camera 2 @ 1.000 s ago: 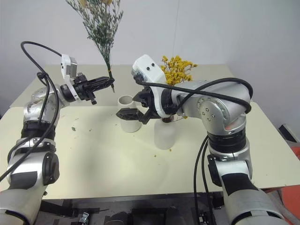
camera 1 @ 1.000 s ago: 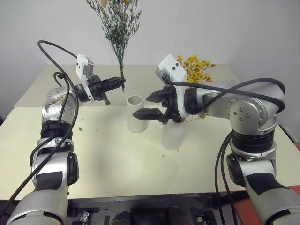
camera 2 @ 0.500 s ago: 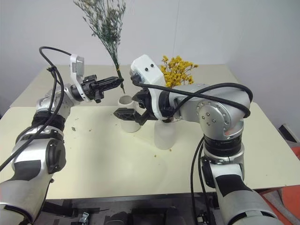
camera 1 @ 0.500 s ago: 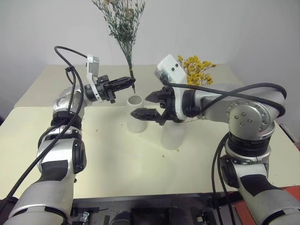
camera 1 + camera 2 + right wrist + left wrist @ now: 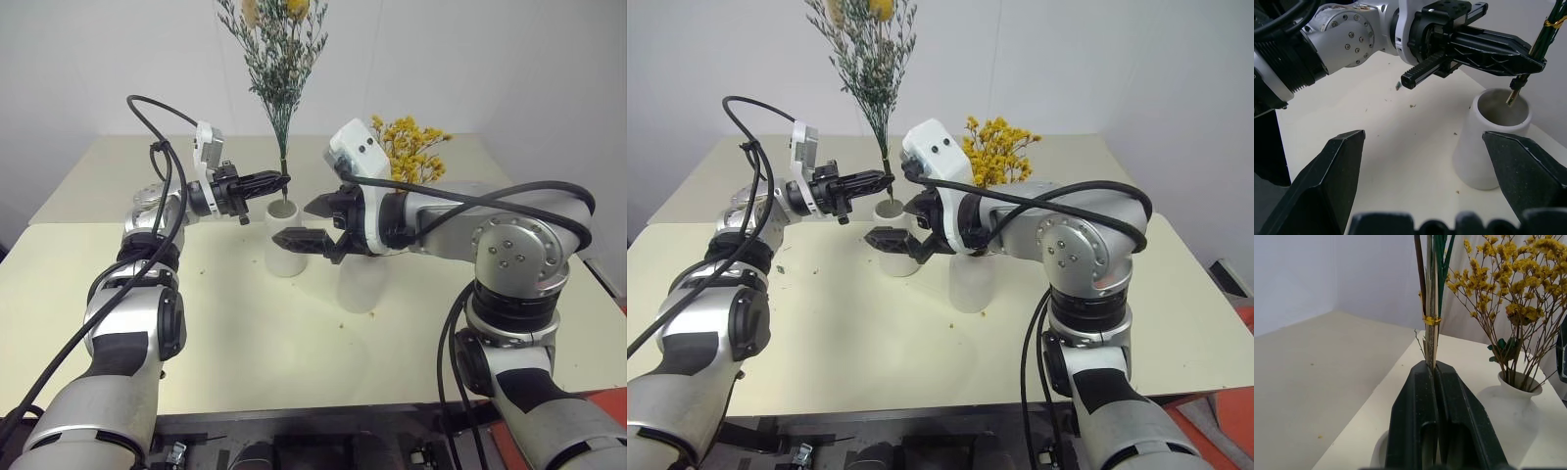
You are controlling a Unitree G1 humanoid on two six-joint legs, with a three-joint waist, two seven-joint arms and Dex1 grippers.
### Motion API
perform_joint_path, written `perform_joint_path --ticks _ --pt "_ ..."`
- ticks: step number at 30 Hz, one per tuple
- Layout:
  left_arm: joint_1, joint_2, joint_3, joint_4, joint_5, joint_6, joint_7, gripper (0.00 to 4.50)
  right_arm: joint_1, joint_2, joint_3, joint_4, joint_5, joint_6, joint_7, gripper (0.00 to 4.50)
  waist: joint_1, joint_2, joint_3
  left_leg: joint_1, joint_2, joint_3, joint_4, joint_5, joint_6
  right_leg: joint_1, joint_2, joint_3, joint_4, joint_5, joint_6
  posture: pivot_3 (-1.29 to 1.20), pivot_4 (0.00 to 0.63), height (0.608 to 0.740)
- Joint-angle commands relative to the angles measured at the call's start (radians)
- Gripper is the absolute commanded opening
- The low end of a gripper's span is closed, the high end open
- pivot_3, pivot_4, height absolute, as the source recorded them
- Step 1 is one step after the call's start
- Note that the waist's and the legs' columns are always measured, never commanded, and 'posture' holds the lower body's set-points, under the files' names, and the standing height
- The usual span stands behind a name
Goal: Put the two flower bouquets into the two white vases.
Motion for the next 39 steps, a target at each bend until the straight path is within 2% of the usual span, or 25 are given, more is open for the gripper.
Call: perform_joint_path --ticks 1,18,33,38,39 --pt "-0.023 0.004 0.002 -0.003 0.015 -0.041 0.015 0.04 -0.010 0.001 -0.022 -0.028 0.006 0.004 -0.006 4.50 0.000 0.000 0.000 0.000 0.000 0.000 0.000 0.000 0.000 0.000 0.000 0.000 0.000 0.000 0.000 0.00 0.150 0.740" --pt "-0.006 0.010 0.001 -0.002 0.042 -0.073 0.011 0.04 0.028 -0.040 0.058 -0.085 -0.046 -0.106 -0.025 4.50 0.001 0.000 0.000 0.000 0.000 0.000 0.000 0.000 0.000 0.000 0.000 0.000 0.000 0.000 0.000 0.00 0.150 0.740" --pt "-0.003 0.013 0.006 0.008 0.064 -0.063 0.055 0.04 0.023 -0.037 0.059 -0.068 -0.046 -0.092 -0.034 4.50 0.001 0.000 0.000 0.000 0.000 0.000 0.000 0.000 0.000 0.000 0.000 0.000 0.000 0.000 0.000 0.00 0.150 0.740" --pt "0.000 0.003 0.019 0.005 0.064 -0.122 0.115 1.24 0.026 -0.036 0.059 -0.069 -0.045 -0.093 -0.034 4.50 0.001 0.000 0.000 0.000 0.000 0.000 0.000 0.000 0.000 0.000 0.000 0.000 0.000 0.000 0.000 0.00 0.150 0.740" --pt "-0.002 0.004 0.025 0.005 0.055 -0.119 0.104 1.24 0.026 -0.036 0.060 -0.068 -0.045 -0.094 -0.034 4.50 0.001 0.000 0.000 0.000 0.000 0.000 0.000 0.000 0.000 0.000 0.000 0.000 0.000 0.000 0.000 0.00 0.150 0.740"
